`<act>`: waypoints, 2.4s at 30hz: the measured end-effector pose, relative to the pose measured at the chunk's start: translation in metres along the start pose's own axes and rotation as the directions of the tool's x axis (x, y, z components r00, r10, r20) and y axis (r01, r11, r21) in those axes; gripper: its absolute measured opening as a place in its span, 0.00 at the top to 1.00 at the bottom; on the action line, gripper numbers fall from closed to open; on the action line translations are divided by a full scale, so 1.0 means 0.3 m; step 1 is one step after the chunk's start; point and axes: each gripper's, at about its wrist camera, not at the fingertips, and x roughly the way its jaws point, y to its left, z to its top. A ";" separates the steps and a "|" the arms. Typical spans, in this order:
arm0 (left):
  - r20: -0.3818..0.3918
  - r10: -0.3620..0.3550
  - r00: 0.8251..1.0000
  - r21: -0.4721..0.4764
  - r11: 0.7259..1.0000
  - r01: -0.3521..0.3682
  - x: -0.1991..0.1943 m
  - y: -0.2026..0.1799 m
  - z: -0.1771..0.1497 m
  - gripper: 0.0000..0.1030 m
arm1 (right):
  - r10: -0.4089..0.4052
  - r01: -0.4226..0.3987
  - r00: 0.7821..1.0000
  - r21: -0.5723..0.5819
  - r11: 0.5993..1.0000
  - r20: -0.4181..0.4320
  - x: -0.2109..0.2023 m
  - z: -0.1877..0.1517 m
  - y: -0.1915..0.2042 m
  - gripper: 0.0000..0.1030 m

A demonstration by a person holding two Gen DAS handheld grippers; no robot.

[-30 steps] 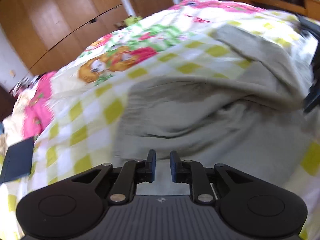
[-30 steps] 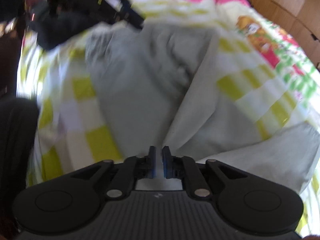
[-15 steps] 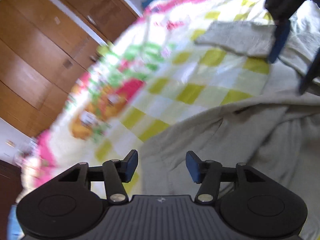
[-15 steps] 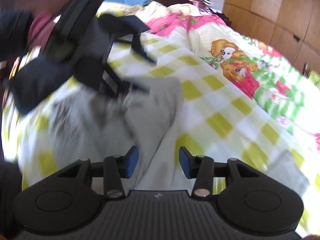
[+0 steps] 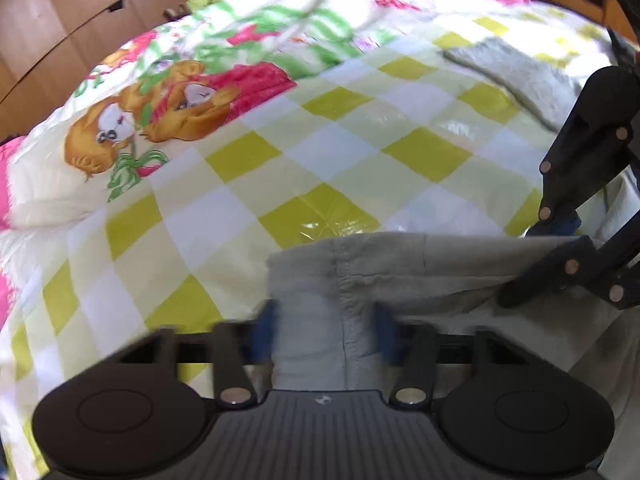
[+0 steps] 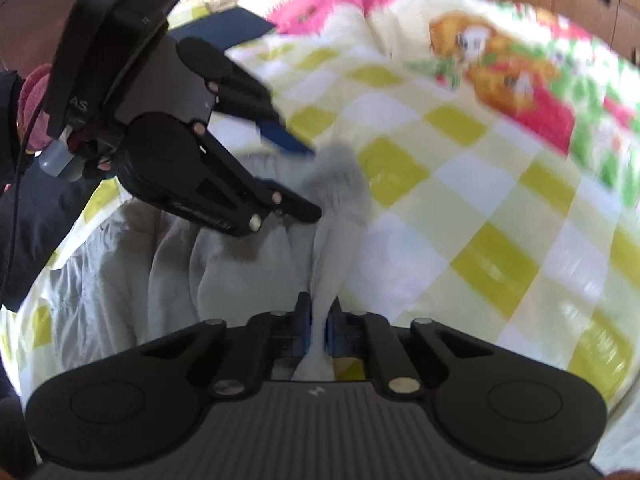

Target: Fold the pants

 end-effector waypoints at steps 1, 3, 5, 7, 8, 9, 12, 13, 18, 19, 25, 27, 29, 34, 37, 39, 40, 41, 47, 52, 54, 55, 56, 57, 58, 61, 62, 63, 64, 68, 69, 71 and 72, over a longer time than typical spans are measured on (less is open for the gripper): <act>0.015 0.014 1.000 0.005 1.000 -0.014 -0.020 -0.005 -0.005 0.61 | -0.016 0.017 1.000 -0.030 0.999 0.027 -0.024 0.007 0.015 0.94; 0.050 0.046 0.998 0.007 0.999 -0.047 -0.083 -0.013 -0.020 0.72 | -0.038 0.046 0.996 -0.094 0.995 0.083 -0.088 0.016 0.064 0.94; 0.090 0.069 0.994 -0.005 0.998 -0.069 -0.170 -0.022 -0.047 0.74 | -0.043 0.065 0.989 -0.156 0.986 0.141 -0.162 0.014 0.130 0.95; 0.152 0.112 0.982 -0.030 0.994 -0.109 -0.288 -0.042 -0.095 0.74 | -0.050 0.101 0.978 -0.244 0.965 0.205 -0.242 -0.009 0.222 0.95; 0.187 0.130 0.974 -0.059 0.991 -0.121 -0.352 -0.052 -0.127 0.74 | -0.072 0.149 0.967 -0.318 0.936 0.243 -0.275 -0.033 0.292 0.94; 0.223 0.149 0.963 -0.091 0.987 -0.132 -0.420 -0.062 -0.167 0.74 | -0.082 0.185 0.960 -0.382 0.906 0.269 -0.300 -0.064 0.358 0.94; 0.267 0.196 0.944 -0.180 0.972 -0.151 -0.567 -0.108 -0.314 0.74 | -0.036 0.164 0.965 -0.490 0.856 0.261 -0.311 -0.159 0.537 0.95; 0.265 0.205 0.942 -0.203 0.967 -0.153 -0.595 -0.126 -0.370 0.74 | -0.026 0.153 0.969 -0.509 0.847 0.247 -0.292 -0.190 0.591 0.95; 0.141 0.229 0.963 -0.315 0.933 -0.176 -0.586 -0.218 -0.633 0.74 | 0.001 0.075 0.992 -0.575 0.814 0.130 -0.150 -0.321 0.788 0.95; 0.124 0.232 0.965 -0.323 0.929 -0.182 -0.579 -0.238 -0.671 0.74 | -0.010 0.078 0.993 -0.603 0.794 0.114 -0.128 -0.348 0.814 0.95; 0.077 0.235 0.969 -0.325 0.925 -0.198 -0.555 -0.332 -0.789 0.74 | -0.122 0.124 0.991 -0.641 0.757 0.047 -0.048 -0.407 0.824 0.90; 0.068 0.246 0.967 -0.308 0.927 -0.214 -0.568 -0.348 -0.805 0.74 | -0.127 0.123 0.991 -0.631 0.766 0.039 -0.058 -0.403 0.820 0.88; 0.066 0.274 0.960 -0.304 0.921 -0.242 -0.595 -0.349 -0.813 0.73 | -0.122 0.120 0.992 -0.617 0.778 0.040 -0.068 -0.398 0.816 0.80; 0.148 0.322 0.935 -0.353 0.900 -0.254 -0.693 -0.358 -0.790 0.73 | -0.103 0.111 0.994 -0.536 0.837 0.044 -0.082 -0.404 0.800 0.73; 0.226 0.280 0.933 -0.347 0.918 -0.191 -0.680 -0.411 -0.726 0.71 | -0.106 0.106 0.994 -0.464 0.879 0.028 -0.079 -0.398 0.771 0.72; 0.206 0.236 0.949 -0.307 0.937 -0.167 -0.610 -0.458 -0.688 0.67 | -0.111 0.110 0.994 -0.408 0.906 0.022 -0.098 -0.400 0.737 0.71; 0.163 0.214 0.963 -0.283 0.945 -0.163 -0.561 -0.479 -0.677 0.67 | -0.118 0.117 0.993 -0.382 0.917 0.019 -0.114 -0.403 0.714 0.70; 0.113 0.195 0.974 -0.260 0.952 -0.161 -0.513 -0.497 -0.676 0.67 | -0.127 0.125 0.992 -0.352 0.928 0.017 -0.136 -0.409 0.687 0.66; 0.057 0.212 0.976 -0.241 0.951 -0.193 -0.495 -0.535 -0.660 0.67 | -0.192 0.194 0.980 -0.058 0.979 0.044 -0.336 -0.431 0.439 0.60; 0.156 0.228 0.961 -0.216 0.957 -0.192 -0.544 -0.582 -0.535 0.67 | -0.404 0.382 0.912 0.212 0.899 0.068 -0.432 -0.389 0.141 0.55; 0.217 0.200 0.955 -0.207 0.966 -0.155 -0.537 -0.626 -0.463 0.65 | -0.460 0.419 0.887 0.351 0.837 0.038 -0.426 -0.363 -0.009 0.53; 0.243 0.177 0.954 -0.206 0.970 -0.128 -0.529 -0.647 -0.431 0.64 | -0.478 0.430 0.878 0.418 0.801 0.012 -0.411 -0.351 -0.093 0.53; 0.268 0.149 0.952 -0.207 0.974 -0.094 -0.509 -0.673 -0.393 0.62 | -0.494 0.440 0.869 0.466 0.767 -0.008 -0.392 -0.341 -0.161 0.53; 0.288 0.120 0.950 -0.208 0.976 -0.060 -0.483 -0.698 -0.356 0.61 | -0.506 0.447 0.862 0.511 0.735 -0.025 -0.368 -0.328 -0.226 0.53; 0.302 0.088 0.949 -0.209 0.978 -0.024 -0.454 -0.718 -0.322 0.61 | -0.520 0.454 0.853 0.546 0.704 -0.039 -0.346 -0.314 -0.281 0.53; 0.323 -0.003 0.947 -0.219 0.973 0.078 -0.365 -0.773 -0.230 0.61 | -0.556 0.478 0.829 0.599 0.643 -0.065 -0.285 -0.274 -0.408 0.53; 0.324 -0.029 0.945 -0.222 0.969 0.106 -0.339 -0.787 -0.207 0.61 | -0.561 0.492 0.824 0.595 0.636 -0.081 -0.259 -0.260 -0.429 0.53; 0.324 -0.056 0.944 -0.220 0.966 0.132 -0.312 -0.807 -0.181 0.61 | -0.565 0.514 0.818 0.581 0.631 -0.110 -0.225 -0.246 -0.452 0.53; 0.320 -0.068 0.945 -0.218 0.965 0.144 -0.287 -0.819 -0.162 0.61 | -0.568 0.535 0.811 0.571 0.623 -0.141 -0.192 -0.238 -0.473 0.53; 0.272 -0.067 0.960 -0.175 0.977 0.118 -0.212 -0.886 -0.125 0.61 | -0.571 0.545 0.805 0.581 0.604 -0.161 -0.161 -0.259 -0.518 0.88; 0.265 -0.066 0.962 -0.166 0.979 0.114 -0.204 -0.897 -0.125 0.61 | -0.556 0.519 0.818 0.606 0.603 -0.146 -0.185 -0.276 -0.530 0.98; 0.259 -0.071 0.963 -0.163 0.980 0.116 -0.197 -0.910 -0.129 0.61 | -0.517 0.448 0.849 0.666 0.597 -0.107 -0.250 -0.315 -0.560 0.99; 0.256 -0.072 0.964 -0.165 0.979 0.117 -0.196 -0.912 -0.129 0.61 | -0.516 0.424 0.853 0.688 0.589 -0.084 -0.291 -0.337 -0.567 0.99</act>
